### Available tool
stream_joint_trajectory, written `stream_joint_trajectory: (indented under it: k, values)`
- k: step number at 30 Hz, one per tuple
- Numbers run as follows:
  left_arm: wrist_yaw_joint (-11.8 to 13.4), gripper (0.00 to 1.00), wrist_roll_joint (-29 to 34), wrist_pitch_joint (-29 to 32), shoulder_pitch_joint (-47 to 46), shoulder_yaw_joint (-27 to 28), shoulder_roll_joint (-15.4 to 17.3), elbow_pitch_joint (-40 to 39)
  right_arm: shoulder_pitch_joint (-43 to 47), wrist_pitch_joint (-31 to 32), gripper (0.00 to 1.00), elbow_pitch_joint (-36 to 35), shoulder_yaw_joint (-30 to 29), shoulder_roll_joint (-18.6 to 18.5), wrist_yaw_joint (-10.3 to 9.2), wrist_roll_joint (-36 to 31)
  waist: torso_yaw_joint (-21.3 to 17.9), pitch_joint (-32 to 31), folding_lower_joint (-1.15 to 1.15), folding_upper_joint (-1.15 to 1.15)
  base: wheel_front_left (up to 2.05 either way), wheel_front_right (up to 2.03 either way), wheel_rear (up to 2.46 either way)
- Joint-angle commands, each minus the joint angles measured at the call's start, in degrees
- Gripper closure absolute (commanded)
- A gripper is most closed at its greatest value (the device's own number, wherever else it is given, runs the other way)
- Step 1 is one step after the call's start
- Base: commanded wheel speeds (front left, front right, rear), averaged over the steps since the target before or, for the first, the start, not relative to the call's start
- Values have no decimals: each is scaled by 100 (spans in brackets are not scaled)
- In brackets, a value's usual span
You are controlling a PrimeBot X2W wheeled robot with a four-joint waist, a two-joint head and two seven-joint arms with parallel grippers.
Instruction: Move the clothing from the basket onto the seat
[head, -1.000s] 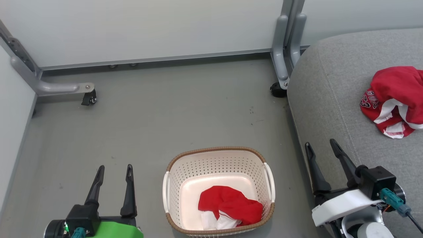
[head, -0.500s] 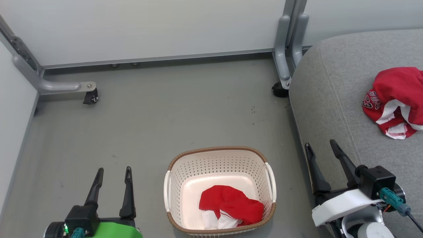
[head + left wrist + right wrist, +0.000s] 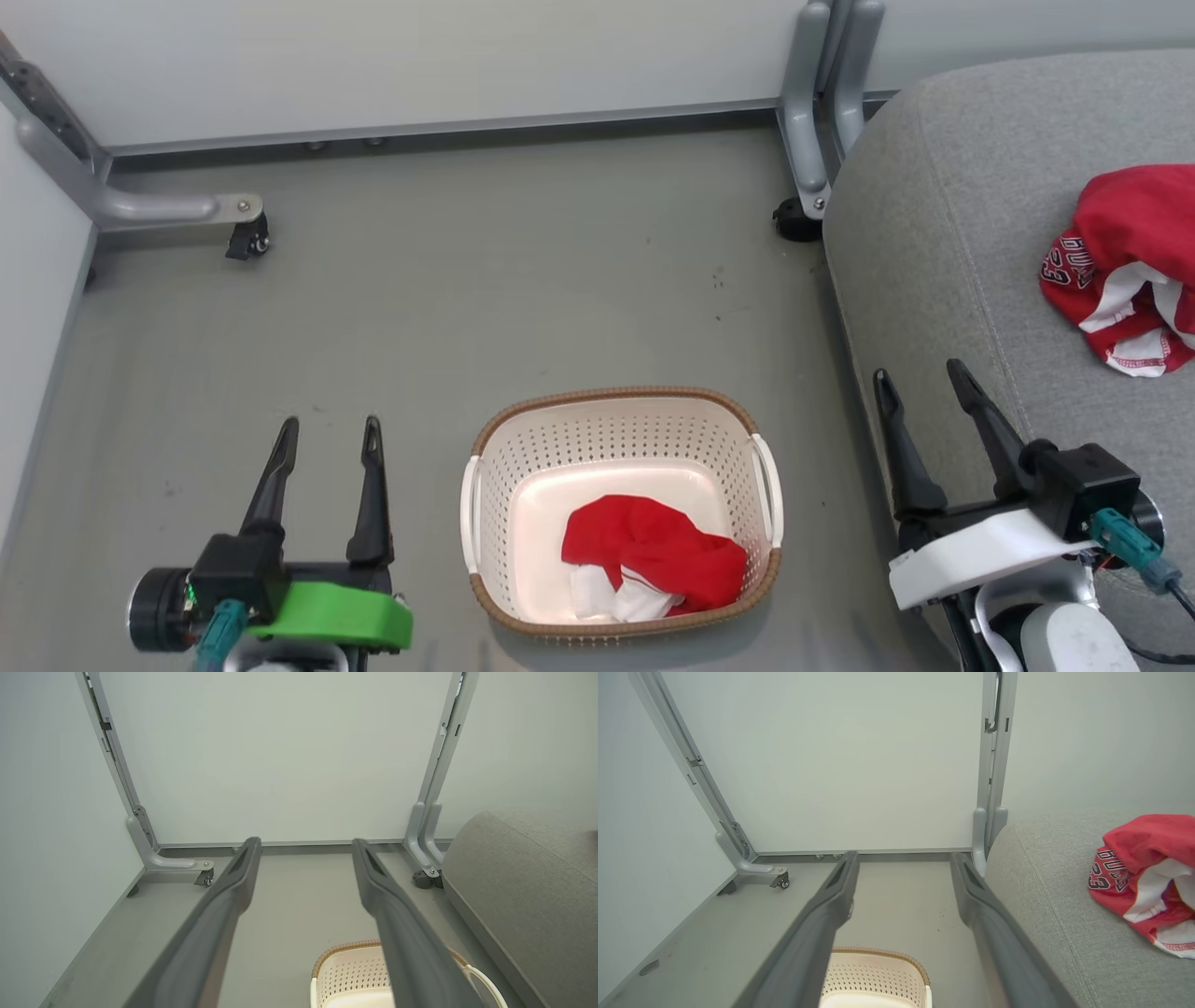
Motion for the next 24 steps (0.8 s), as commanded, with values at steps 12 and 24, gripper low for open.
stream_joint_trajectory:
  k: [12,24]
  values:
    - [-240,0,164,-3,-1692,-1027,-34,732,-896,-55,0,-489,-8,-15,-6,-237,-25,1807,0,0,0,0,0]
    - [-435,0,184,-2,-3248,-2677,-27,2497,-1639,-347,0,-648,71,-15,-6,-230,-339,3276,0,0,0,0,0]
